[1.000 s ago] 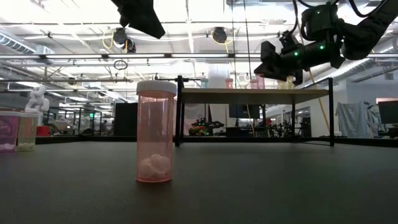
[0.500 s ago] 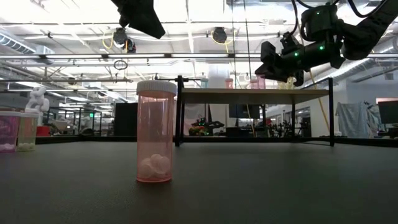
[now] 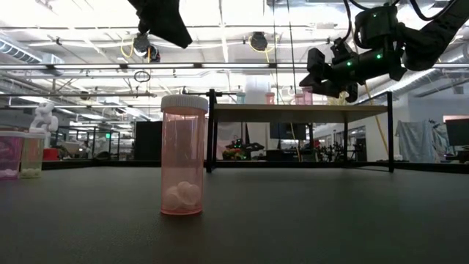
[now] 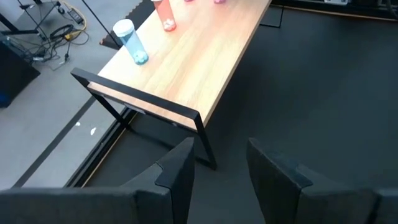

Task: Pick and place medicine bottles onto shelf by color
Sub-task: Put the right pink pill bottle on the shelf aligned with the other pink pill bottle, then put the left orange pill bottle on the shelf aligned with the other orange pill bottle

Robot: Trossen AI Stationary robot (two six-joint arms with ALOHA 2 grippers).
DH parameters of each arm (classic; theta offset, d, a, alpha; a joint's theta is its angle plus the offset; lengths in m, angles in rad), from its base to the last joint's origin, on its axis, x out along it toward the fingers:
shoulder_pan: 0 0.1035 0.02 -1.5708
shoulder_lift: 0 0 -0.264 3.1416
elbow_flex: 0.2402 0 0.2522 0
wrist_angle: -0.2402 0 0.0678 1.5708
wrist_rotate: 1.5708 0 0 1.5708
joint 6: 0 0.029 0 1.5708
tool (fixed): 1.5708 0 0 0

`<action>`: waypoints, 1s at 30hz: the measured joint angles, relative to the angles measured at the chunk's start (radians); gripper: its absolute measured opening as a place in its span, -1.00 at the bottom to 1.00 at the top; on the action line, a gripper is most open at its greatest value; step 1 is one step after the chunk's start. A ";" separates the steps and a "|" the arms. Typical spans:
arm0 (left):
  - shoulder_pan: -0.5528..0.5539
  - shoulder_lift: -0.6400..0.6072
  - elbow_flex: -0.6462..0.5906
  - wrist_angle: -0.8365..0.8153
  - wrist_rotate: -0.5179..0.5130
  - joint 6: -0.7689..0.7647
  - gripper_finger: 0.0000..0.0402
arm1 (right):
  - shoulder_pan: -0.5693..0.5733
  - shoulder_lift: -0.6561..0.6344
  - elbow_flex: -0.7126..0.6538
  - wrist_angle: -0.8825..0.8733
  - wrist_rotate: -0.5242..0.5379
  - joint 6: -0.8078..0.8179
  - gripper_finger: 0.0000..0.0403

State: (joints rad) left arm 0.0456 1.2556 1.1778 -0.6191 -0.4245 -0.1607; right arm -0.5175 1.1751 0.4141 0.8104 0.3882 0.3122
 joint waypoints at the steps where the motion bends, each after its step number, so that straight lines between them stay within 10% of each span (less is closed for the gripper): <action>1: 0.000 0.000 0.000 -0.003 0.000 -0.002 -0.27 | 0.000 0.000 0.000 0.000 0.000 -0.003 -0.13; 30: 0.000 0.000 0.000 -0.021 0.007 0.011 -0.27 | 0.104 -0.142 0.000 0.060 -0.048 -0.206 -0.05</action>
State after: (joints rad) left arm 0.0456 1.2556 1.1775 -0.6399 -0.4171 -0.1493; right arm -0.4136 1.0330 0.4145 0.8708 0.3405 0.1062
